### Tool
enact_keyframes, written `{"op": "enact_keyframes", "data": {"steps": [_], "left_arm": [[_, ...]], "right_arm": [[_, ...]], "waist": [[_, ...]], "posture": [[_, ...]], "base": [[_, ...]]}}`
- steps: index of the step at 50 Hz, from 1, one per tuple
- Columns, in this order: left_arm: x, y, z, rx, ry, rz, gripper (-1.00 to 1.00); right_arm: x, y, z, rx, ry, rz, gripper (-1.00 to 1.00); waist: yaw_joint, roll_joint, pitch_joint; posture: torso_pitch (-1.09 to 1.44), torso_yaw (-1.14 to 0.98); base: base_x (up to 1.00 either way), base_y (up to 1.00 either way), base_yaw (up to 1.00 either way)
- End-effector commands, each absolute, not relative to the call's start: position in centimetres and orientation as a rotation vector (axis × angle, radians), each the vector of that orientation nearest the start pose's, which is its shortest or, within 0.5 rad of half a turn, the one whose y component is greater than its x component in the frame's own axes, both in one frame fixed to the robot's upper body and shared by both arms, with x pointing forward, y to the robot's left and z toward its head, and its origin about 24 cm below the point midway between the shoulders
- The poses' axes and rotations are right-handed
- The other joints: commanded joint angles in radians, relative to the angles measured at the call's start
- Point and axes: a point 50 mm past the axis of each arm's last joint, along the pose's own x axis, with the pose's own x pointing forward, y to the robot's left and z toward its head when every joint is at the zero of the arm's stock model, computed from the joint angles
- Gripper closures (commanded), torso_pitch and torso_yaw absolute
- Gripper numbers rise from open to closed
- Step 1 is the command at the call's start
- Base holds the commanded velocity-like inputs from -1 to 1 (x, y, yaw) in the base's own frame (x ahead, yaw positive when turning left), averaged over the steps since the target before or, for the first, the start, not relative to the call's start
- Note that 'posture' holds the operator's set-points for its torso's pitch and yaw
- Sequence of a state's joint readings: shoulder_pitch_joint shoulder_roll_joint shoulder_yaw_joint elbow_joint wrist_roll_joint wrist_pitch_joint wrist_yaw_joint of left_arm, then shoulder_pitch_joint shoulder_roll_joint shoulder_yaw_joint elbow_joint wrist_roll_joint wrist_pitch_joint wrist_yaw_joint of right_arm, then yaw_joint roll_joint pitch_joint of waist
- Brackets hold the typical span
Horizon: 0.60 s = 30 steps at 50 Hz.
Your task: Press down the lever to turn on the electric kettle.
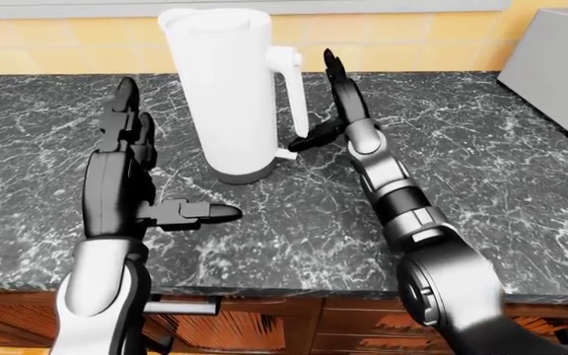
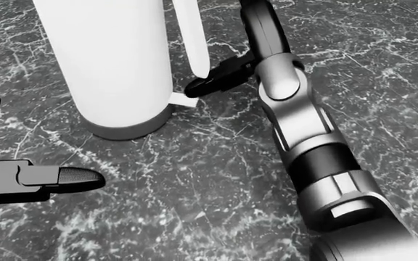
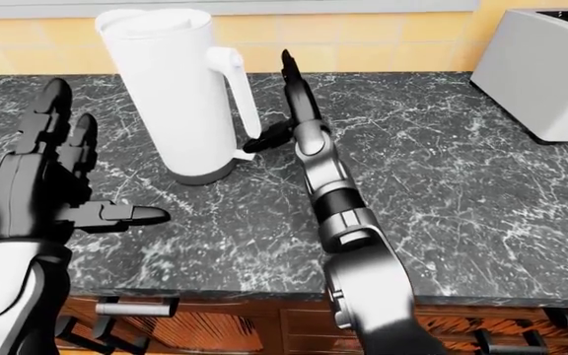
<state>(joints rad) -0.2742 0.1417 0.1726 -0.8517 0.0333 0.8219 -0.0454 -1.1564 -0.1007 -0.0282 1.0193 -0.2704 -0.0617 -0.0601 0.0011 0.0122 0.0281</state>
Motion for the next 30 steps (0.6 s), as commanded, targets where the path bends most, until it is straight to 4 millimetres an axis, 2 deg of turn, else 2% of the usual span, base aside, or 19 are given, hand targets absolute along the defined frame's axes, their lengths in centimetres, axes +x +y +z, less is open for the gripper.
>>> {"op": "enact_keyframes", "data": {"steps": [1, 11, 19, 30], "left_arm": [[22.6, 17.9, 22.8, 0.154, -0.385, 0.099, -1.00], [22.6, 18.0, 22.7, 0.153, -0.385, 0.102, -1.00], [22.6, 18.0, 22.6, 0.152, -0.383, 0.102, -1.00], [22.6, 18.0, 22.5, 0.152, -0.381, 0.104, -1.00]], "right_arm": [[41.9, -8.7, 22.8, -0.424, -0.329, 0.100, -1.00], [41.9, -8.1, 21.5, -0.420, -0.309, 0.121, -1.00], [42.1, -8.2, 21.4, -0.426, -0.298, 0.114, -1.00], [42.2, -8.5, 20.0, -0.463, -0.249, 0.109, -1.00]], "waist": [[0.000, 0.003, -0.026], [0.001, 0.005, -0.027], [0.000, 0.005, -0.027], [0.002, 0.004, -0.027]], "posture": [[0.00, 0.00], [0.00, 0.00], [0.00, 0.00], [0.00, 0.00]], "base": [[0.00, 0.00, 0.00], [0.00, 0.00, 0.00], [0.00, 0.00, 0.00], [0.00, 0.00, 0.00]]}}
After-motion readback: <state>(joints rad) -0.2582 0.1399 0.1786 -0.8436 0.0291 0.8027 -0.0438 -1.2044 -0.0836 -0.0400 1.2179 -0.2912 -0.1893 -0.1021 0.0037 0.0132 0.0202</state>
